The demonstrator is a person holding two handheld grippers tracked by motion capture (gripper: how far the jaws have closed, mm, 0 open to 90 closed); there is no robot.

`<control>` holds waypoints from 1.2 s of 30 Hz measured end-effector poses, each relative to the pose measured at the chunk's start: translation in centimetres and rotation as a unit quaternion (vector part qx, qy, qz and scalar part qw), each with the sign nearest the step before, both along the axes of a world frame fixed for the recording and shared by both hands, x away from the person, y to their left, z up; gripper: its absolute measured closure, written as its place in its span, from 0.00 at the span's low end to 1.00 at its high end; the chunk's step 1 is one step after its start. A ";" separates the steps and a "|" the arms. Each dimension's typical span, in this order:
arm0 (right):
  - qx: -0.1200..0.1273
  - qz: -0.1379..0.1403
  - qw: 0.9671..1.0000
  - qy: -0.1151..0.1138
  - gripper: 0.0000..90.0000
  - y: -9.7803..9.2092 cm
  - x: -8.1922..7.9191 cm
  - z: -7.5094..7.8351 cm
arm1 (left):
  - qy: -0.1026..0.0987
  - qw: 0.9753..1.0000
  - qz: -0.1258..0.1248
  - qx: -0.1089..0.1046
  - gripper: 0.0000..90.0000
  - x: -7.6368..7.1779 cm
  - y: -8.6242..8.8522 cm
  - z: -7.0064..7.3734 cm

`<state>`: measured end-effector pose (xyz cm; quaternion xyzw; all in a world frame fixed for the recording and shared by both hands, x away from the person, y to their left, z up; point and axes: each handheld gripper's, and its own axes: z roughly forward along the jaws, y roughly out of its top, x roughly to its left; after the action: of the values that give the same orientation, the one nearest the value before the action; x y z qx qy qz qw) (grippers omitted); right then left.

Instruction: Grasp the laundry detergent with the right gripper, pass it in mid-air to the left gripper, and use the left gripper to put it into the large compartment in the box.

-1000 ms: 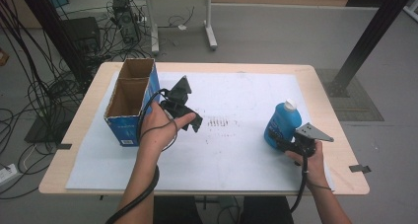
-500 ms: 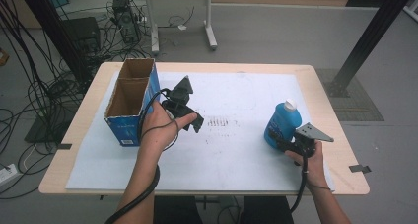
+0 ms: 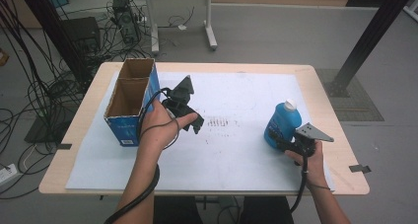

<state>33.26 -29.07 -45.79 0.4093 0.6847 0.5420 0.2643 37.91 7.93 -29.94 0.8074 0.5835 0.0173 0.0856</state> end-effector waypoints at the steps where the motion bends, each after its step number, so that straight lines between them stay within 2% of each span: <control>1: -0.001 0.000 1.000 -0.001 0.44 0.0 0.0 0.0 | 0.001 1.000 -0.002 0.000 0.11 0.0 0.0 0.0; 8: -0.003 0.000 1.000 -0.002 0.45 0.0 0.0 0.0 | 0.001 1.000 -0.012 0.002 0.11 -0.1 -0.1 0.2; 14: -0.004 0.001 1.000 0.000 0.45 0.0 0.0 0.1 | 0.002 0.999 -0.031 0.006 0.12 -0.3 -0.2 0.3; 17: -0.001 0.004 1.000 0.006 0.45 0.0 0.1 0.2 | 0.005 0.999 -0.037 0.004 0.16 -0.4 0.0 0.5; 22: 0.001 0.017 1.000 0.008 0.45 0.3 0.2 0.5 | 0.006 0.999 -0.042 0.000 0.15 -0.4 0.3 0.8; 29: 0.000 0.056 0.998 0.005 0.45 0.9 0.3 1.9 | 0.000 0.998 -0.064 -0.009 0.13 -0.7 0.6 1.6; 32: 0.000 0.078 0.997 0.009 0.45 1.1 0.4 2.5 | -0.001 0.996 -0.087 -0.012 0.13 -1.0 0.6 2.2; 33: -0.001 0.095 0.995 0.013 0.45 1.3 0.5 2.9 | -0.001 0.995 -0.097 -0.010 0.13 -1.1 0.6 2.4; 35: -0.002 0.110 0.994 0.013 0.45 1.5 0.6 3.2 | -0.001 0.993 -0.118 -0.006 0.13 -1.4 0.5 2.9; 36: -0.002 0.110 0.994 0.013 0.45 1.5 0.6 3.2 | -0.001 0.993 -0.118 -0.006 0.13 -1.4 0.5 2.9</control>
<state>33.82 -27.61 -42.55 0.3382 0.7302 0.5609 0.1947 36.53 8.40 -27.07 0.8699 0.4845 0.0044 0.0919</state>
